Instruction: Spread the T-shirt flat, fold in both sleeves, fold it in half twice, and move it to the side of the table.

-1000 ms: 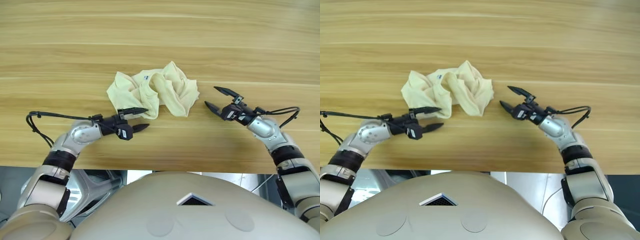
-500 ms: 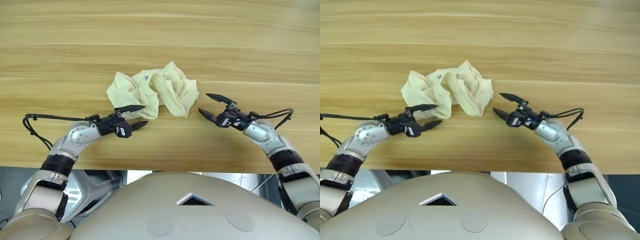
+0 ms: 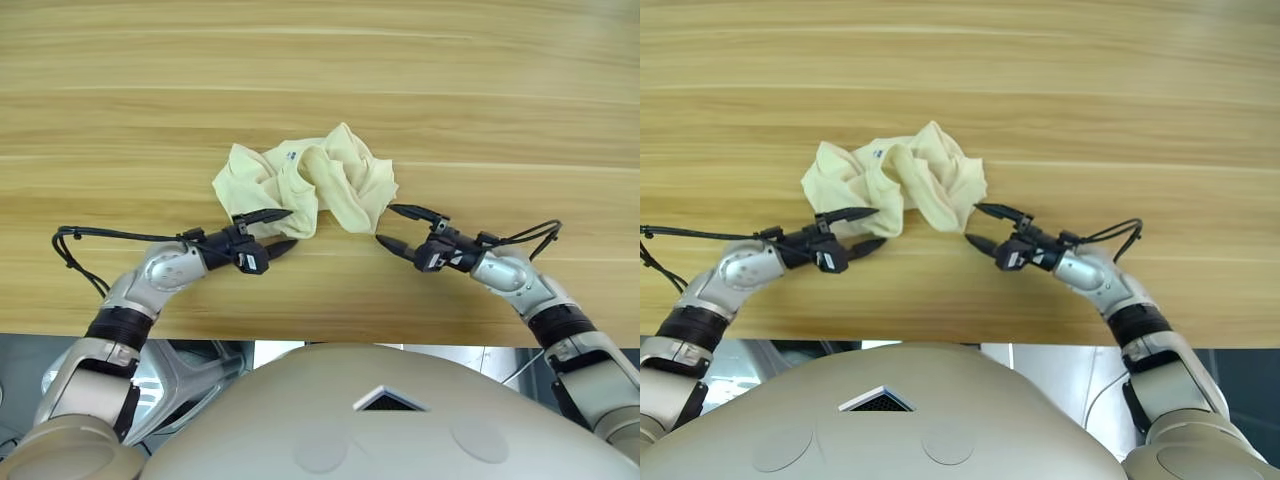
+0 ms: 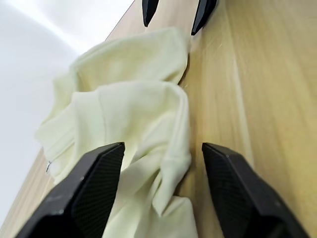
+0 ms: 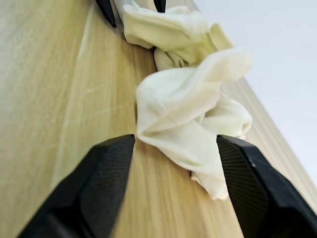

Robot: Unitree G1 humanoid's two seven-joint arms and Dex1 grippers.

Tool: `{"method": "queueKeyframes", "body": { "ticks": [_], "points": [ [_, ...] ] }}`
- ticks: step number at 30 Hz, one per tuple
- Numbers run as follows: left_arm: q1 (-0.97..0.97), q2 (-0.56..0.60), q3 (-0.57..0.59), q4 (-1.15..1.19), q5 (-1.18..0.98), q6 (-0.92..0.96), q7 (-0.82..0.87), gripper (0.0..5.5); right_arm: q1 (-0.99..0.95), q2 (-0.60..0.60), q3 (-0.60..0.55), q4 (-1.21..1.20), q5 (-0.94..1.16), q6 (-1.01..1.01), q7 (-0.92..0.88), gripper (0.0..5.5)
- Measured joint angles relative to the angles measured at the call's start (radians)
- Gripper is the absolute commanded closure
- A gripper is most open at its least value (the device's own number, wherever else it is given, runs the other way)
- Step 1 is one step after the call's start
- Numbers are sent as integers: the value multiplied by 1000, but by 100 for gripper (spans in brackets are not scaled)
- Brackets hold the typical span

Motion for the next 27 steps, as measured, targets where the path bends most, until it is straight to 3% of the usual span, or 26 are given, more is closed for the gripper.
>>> {"method": "queueKeyframes", "body": {
  "ticks": [12, 27],
  "points": [
    [-8, 2, -19, 13, -34, 0, -21, 257, -15, 58, 69, -10, 0, 0, 14, 243],
    [-33, 2, -17, 31, -16, -4, 2, 491, -29, 71, 71, 9, 1, -3, 12, 243]
  ]
}}
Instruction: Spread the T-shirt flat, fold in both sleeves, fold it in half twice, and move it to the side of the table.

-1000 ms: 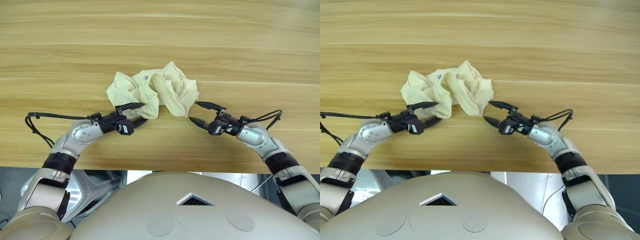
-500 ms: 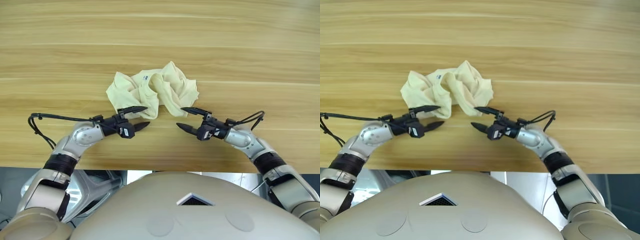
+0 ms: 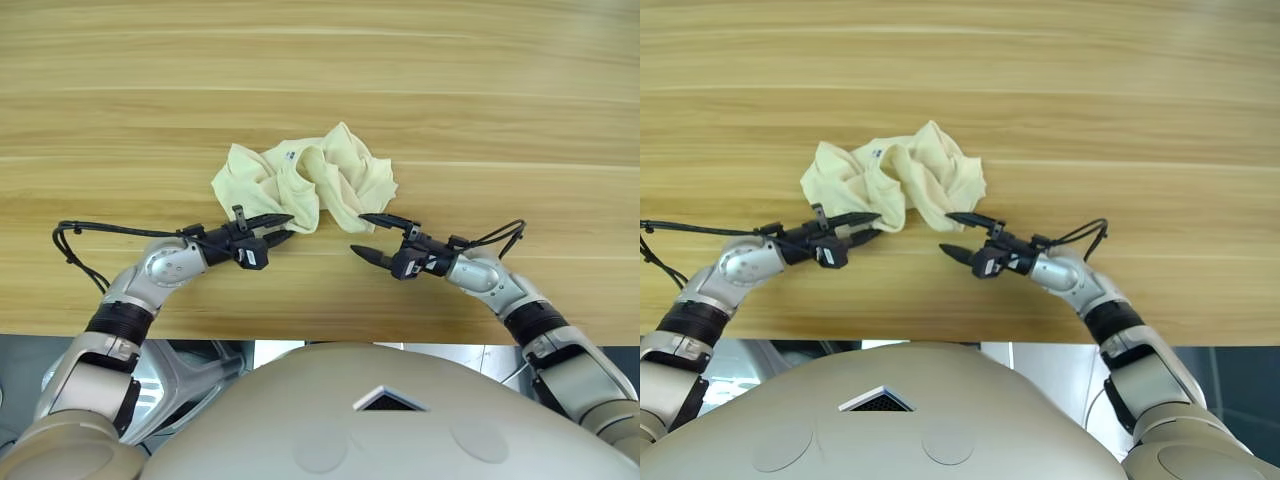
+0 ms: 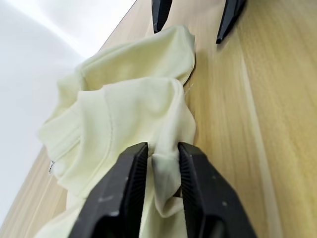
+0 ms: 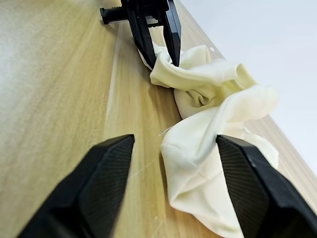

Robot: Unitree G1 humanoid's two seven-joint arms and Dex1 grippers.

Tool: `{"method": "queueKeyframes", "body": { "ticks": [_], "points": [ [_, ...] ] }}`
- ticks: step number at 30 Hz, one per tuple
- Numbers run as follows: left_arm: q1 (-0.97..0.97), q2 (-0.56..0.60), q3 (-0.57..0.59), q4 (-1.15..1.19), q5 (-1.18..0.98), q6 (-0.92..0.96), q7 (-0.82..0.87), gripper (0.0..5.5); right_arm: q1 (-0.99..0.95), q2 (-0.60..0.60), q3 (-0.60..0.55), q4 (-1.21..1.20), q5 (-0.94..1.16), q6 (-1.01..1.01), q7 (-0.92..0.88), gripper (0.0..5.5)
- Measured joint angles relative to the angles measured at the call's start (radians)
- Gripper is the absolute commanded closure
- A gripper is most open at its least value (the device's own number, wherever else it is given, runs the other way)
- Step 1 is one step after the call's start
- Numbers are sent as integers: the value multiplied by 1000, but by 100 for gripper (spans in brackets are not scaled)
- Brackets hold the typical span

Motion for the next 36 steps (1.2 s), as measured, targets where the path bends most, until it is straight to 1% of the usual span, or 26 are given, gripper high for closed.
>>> {"method": "queueKeyframes", "body": {
  "ticks": [1, 5, 9, 14, 17, 20, 26, 36],
  "points": [
    [-1, 0, 0, -1, -1, -2, 0, 497, 0, 1, -1, 1, 0, 0, 0, 243],
    [-8, 2, 0, -2, -7, -13, 0, 549, -2, 6, -6, 7, 0, 0, -1, 243],
    [-9, 3, 0, -1, -8, -15, 1, 549, -11, 16, -11, 21, 0, -6, -4, 243],
    [-9, 3, -1, -1, -8, -19, 2, 550, -23, 32, -13, 51, 0, -21, -12, 320],
    [-9, 3, -1, 0, -8, -20, 2, 550, -25, 47, -15, 72, 0, -24, -18, 376],
    [-8, 3, -2, 1, -7, -23, 3, 550, -90, 68, -37, 154, -5, 25, -41, 436],
    [-9, 4, -2, 2, -6, -21, 2, 550, -118, 89, -41, 199, -8, 28, -58, 543],
    [-10, 4, -2, 10, -5, -31, 7, 550, -124, 93, -41, 208, -8, 27, -59, 548]
  ]
}}
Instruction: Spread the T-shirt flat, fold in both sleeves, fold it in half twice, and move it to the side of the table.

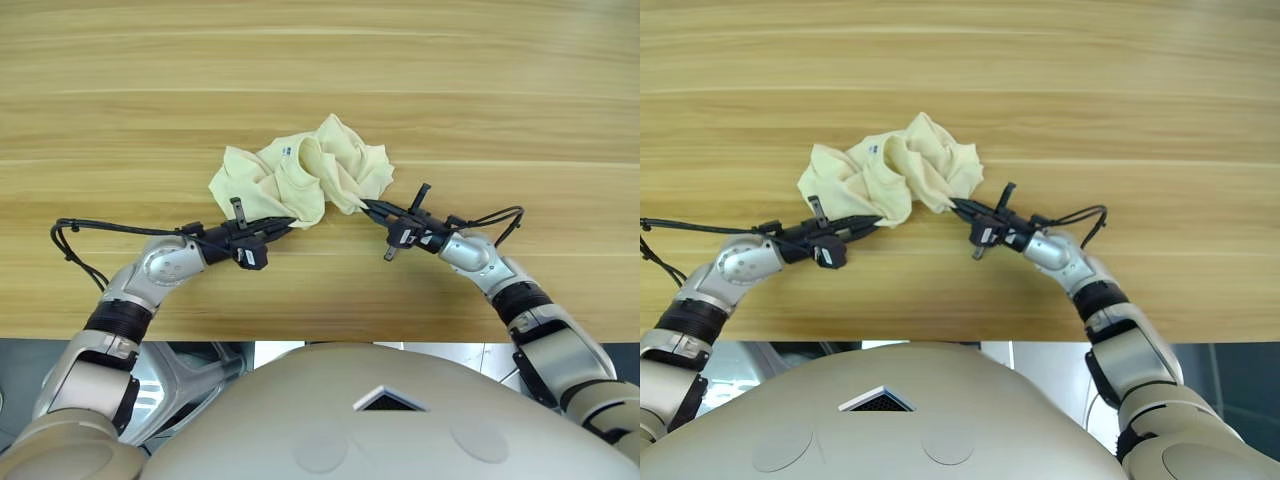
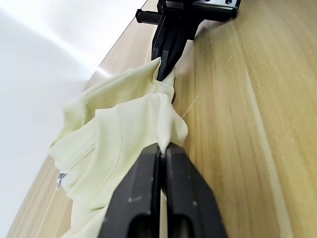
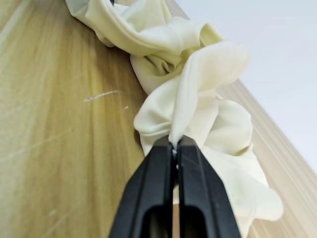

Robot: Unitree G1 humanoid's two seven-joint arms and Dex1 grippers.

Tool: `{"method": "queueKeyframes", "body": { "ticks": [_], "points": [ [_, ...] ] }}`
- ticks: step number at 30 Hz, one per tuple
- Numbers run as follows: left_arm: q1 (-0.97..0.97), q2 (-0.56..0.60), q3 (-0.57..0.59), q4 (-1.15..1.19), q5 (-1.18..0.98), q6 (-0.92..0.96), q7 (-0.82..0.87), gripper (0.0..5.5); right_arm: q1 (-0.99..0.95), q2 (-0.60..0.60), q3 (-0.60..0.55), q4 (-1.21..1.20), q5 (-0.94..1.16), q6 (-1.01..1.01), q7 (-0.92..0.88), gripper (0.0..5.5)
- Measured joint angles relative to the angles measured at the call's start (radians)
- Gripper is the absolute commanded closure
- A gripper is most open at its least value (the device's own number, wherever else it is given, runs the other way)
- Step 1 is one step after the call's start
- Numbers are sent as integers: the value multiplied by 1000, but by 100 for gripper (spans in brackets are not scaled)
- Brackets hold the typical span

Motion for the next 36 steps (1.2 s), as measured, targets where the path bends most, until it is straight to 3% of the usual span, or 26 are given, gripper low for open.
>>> {"method": "queueKeyframes", "body": {
  "ticks": [6, 19, 26, 29, 32, 36],
  "points": [
    [-15, 0, 2, 22, -3, -9, 6, 550, 8, -7, -2, -10, 23, -4, 29, 548],
    [-48, 55, 71, 49, -59, -32, -7, 550, 209, -163, -42, -244, 323, -40, 342, 548],
    [-47, 97, 66, -48, -300, -85, -115, 550, 196, -153, -152, -257, 389, -1, 359, 548],
    [-75, 128, 84, -78, -442, -91, -174, 550, 141, -156, -260, -248, 399, 38, 315, 548],
    [-265, 103, 213, -27, -460, -23, -100, 550, 17, -174, -386, -225, 398, 103, 247, 548],
    [-640, 70, 313, 181, -219, 26, 125, 550, -253, -232, -540, -120, 398, 214, 137, 548]
  ]
}}
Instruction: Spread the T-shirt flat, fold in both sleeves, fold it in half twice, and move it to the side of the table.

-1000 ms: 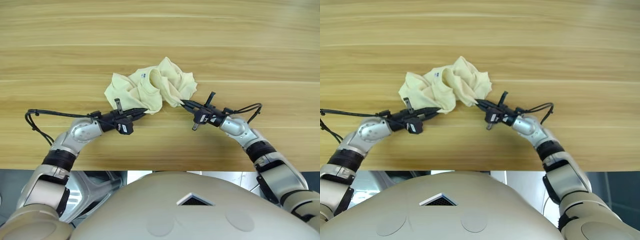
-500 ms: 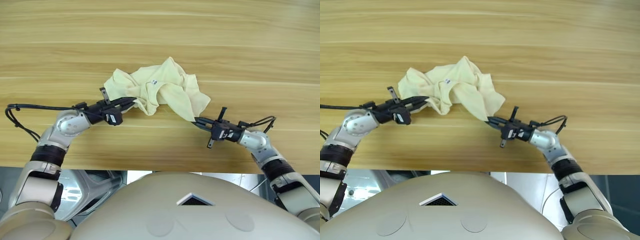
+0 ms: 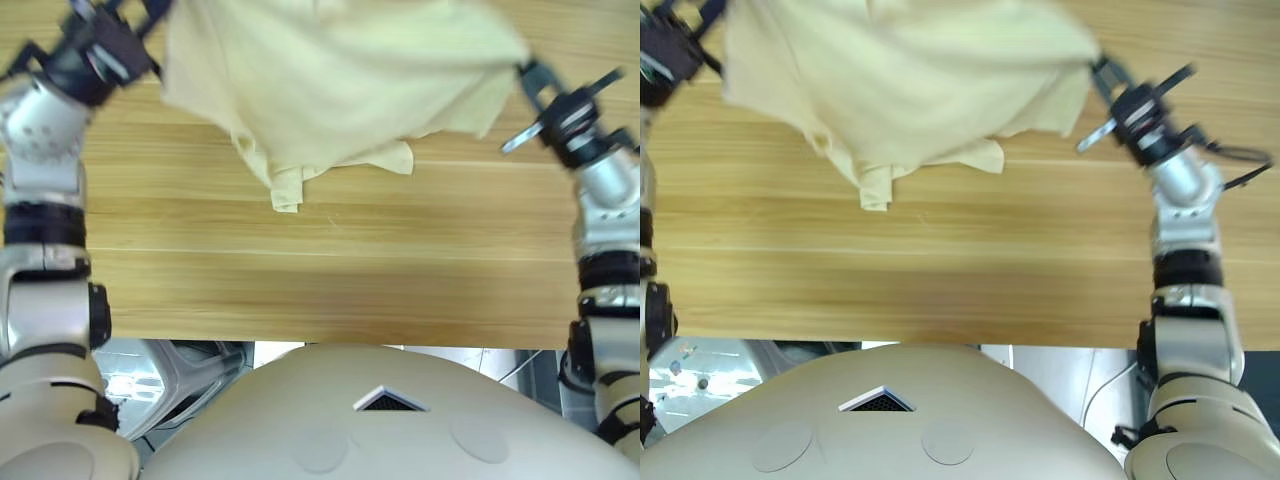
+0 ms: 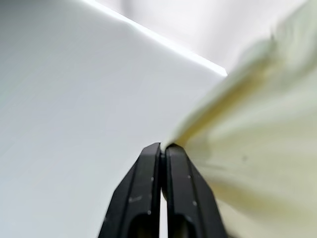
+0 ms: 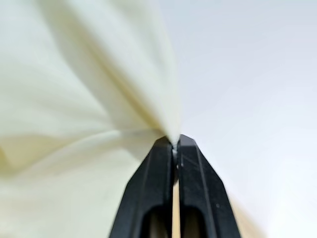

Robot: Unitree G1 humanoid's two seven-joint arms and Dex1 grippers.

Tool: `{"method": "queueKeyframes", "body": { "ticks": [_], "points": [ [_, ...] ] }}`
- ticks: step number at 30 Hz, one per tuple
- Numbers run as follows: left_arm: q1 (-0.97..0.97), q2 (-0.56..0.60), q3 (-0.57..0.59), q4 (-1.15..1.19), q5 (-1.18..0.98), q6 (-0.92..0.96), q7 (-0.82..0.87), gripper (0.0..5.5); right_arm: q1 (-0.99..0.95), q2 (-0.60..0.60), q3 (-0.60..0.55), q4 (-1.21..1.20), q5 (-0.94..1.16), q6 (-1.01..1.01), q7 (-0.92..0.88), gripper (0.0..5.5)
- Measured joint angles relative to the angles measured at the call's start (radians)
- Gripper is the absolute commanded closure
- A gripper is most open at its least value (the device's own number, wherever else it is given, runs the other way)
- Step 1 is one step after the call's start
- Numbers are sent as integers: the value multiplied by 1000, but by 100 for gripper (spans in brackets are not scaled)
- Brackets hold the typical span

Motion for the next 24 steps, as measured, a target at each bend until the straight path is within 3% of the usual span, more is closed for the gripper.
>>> {"method": "queueKeyframes", "body": {
  "ticks": [5, 8, 14, 18, 21, 24],
  "points": [
    [-396, 14, 70, 179, 130, 8, 208, 550, -315, -94, -164, 26, 64, 96, -60, 548],
    [-371, 62, 81, 186, 57, -78, 140, 550, -269, -160, -230, -103, 143, 75, 26, 548],
    [259, 104, -52, -70, -470, -126, -351, 550, 413, -165, -169, -398, 337, -153, 435, 548],
    [720, 220, -115, -337, -739, -211, -589, 550, 856, -202, -121, -666, 536, -355, 637, 548],
    [893, 272, -33, -498, -957, -233, -739, 550, 1036, -249, -167, -800, 719, -461, 743, 548],
    [961, 273, 83, -621, -1141, -183, -922, 550, 1086, -261, -221, -826, 882, -466, 871, 548]
  ]
}}
